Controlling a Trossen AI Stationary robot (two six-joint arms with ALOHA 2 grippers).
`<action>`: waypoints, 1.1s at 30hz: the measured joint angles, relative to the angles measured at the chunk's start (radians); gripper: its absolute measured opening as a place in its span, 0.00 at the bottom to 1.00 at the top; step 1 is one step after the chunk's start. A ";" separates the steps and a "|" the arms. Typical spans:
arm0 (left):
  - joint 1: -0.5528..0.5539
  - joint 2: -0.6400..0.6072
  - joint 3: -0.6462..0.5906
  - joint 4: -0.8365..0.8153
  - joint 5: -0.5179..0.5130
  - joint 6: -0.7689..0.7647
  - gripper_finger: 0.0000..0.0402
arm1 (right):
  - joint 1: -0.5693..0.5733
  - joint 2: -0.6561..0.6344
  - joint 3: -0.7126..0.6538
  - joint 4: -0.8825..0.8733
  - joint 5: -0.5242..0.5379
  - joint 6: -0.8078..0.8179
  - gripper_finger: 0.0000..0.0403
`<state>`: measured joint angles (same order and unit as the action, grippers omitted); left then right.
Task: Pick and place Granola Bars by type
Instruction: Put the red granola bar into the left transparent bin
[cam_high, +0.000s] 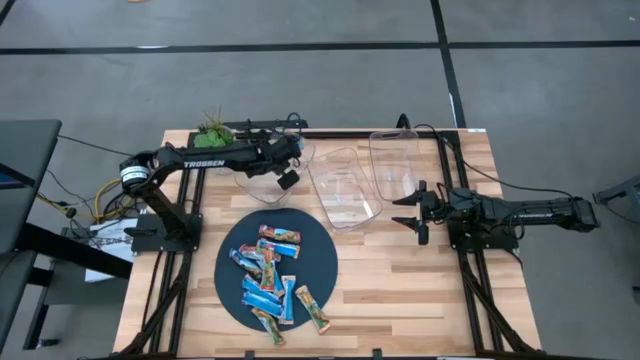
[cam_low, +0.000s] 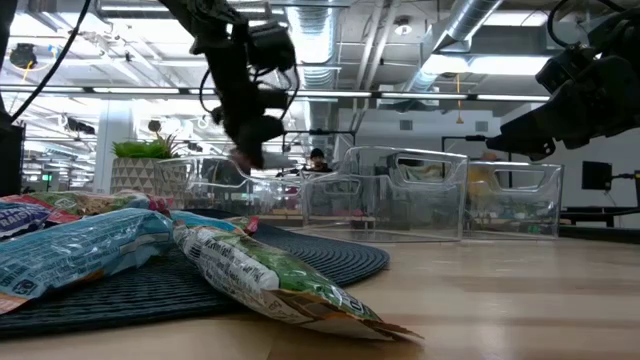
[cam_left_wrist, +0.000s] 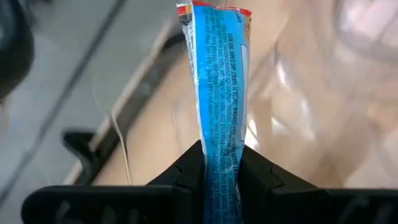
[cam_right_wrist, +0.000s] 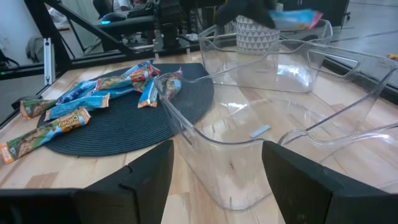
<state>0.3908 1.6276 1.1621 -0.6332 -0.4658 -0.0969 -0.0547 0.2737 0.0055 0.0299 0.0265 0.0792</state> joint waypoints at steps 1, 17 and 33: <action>0.007 0.000 0.000 -0.029 0.018 -0.015 0.15 | 0.000 0.000 0.000 0.000 0.000 0.000 0.59; 0.024 0.000 0.000 -0.161 0.170 -0.063 0.23 | 0.000 0.000 0.000 0.000 0.000 0.000 0.59; -0.038 -0.029 0.000 -0.105 0.175 -0.011 0.46 | 0.000 0.000 0.000 0.000 0.000 0.000 0.59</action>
<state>0.3524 1.5986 1.1618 -0.7383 -0.2913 -0.1084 -0.0546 0.2740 0.0054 0.0299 0.0265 0.0795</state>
